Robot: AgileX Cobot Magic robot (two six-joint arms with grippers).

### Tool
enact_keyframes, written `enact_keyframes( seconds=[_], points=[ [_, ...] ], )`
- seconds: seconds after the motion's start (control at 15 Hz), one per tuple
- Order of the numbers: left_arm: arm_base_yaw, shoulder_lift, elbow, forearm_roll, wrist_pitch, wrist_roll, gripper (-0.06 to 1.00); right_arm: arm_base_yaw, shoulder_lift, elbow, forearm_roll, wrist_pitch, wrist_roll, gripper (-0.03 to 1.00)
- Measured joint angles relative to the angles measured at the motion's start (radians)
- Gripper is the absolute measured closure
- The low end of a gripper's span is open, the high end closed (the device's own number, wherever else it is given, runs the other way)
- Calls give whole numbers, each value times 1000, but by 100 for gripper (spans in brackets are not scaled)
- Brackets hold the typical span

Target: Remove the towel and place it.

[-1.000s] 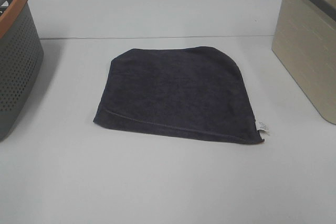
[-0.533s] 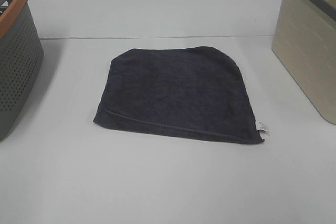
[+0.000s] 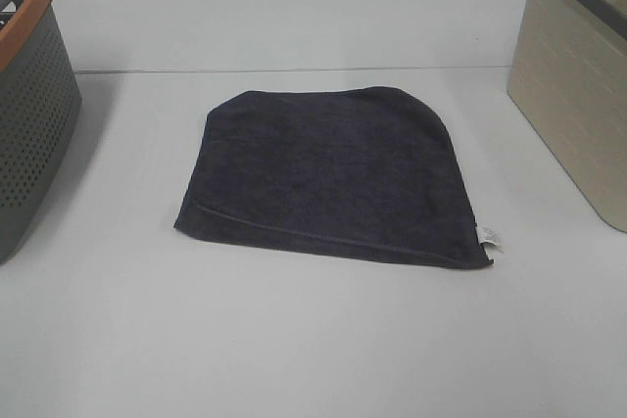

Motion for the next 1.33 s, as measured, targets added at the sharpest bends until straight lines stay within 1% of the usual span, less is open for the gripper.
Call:
enact_keyframes(
  seconds=[0.2,0.27,0.47,0.53,1.33],
  points=[
    [0,0,0,0,0,0,19,-4,0,0,0,0,0,23],
    [0,0,0,0,0,0,19,-18,0,0,0,0,0,23],
    [0,0,0,0,0,0,19,-106,0,0,0,0,0,23],
    [0,0,0,0,0,0,19,-116,0,0,0,0,0,23],
    [0,0,0,0,0,0,19,-116,0,0,0,0,0,23]
  ],
)
